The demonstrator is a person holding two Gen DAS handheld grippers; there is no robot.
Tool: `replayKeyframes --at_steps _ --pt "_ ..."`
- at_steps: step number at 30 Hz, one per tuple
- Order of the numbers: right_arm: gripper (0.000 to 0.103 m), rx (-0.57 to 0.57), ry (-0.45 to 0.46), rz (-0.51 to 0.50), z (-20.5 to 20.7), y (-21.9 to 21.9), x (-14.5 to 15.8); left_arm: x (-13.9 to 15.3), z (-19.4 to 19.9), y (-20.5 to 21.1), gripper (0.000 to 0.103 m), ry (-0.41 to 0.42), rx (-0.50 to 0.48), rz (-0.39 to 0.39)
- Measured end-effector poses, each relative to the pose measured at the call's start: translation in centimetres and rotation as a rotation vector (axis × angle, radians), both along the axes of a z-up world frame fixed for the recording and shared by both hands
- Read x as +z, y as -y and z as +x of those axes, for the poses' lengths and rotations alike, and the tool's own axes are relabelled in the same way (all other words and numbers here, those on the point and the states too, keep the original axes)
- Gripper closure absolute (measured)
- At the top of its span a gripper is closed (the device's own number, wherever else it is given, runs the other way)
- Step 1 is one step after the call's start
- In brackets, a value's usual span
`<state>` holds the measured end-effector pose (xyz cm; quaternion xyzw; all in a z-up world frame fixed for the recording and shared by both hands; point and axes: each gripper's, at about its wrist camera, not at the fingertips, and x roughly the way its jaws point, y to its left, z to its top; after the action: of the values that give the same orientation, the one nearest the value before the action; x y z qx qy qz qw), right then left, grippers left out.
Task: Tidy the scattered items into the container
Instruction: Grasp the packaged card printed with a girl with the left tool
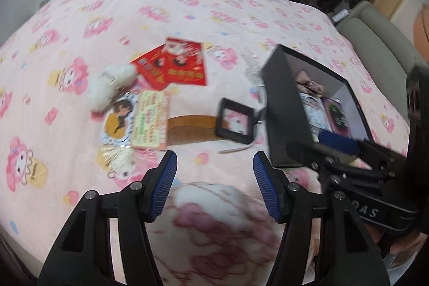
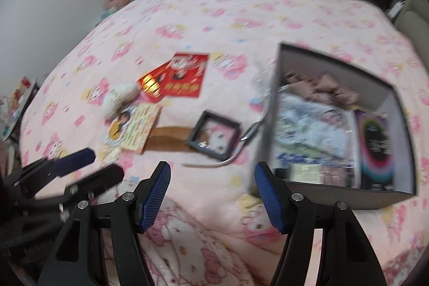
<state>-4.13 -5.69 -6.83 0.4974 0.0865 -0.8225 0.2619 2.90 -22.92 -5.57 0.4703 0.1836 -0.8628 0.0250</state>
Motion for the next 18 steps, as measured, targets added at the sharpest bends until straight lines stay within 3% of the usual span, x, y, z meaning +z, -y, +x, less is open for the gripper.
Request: replayKeyframes --at_steps 11,18 --pt "0.041 0.184 0.105 -0.017 -1.1 6.0 -2.7 -6.1 -0.4 8.2 0.044 0.128 0.194 0.079" --pt "0.041 0.251 0.239 0.017 -3.9 11.6 -7.0 -9.7 -1.2 13.1 0.044 0.144 0.288 0.148"
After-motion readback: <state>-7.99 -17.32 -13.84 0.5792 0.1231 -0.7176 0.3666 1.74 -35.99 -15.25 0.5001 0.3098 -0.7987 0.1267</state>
